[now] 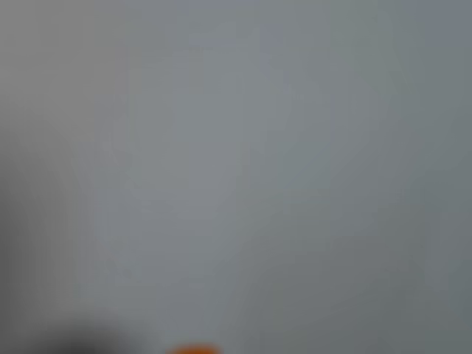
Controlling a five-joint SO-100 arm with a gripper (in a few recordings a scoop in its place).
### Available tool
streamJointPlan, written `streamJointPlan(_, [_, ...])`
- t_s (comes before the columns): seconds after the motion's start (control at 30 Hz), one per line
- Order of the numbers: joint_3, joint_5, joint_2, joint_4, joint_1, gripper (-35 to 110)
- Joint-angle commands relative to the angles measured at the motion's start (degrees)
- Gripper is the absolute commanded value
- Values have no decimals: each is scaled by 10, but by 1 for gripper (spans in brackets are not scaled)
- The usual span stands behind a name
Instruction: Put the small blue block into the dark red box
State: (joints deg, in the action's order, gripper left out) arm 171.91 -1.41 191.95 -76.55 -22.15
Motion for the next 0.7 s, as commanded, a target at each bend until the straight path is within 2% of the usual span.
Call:
streamJointPlan(0.0, [3,-4,4,-7,-11,0])
streamJointPlan(0.67, [3,-3,4,-7,-16,1])
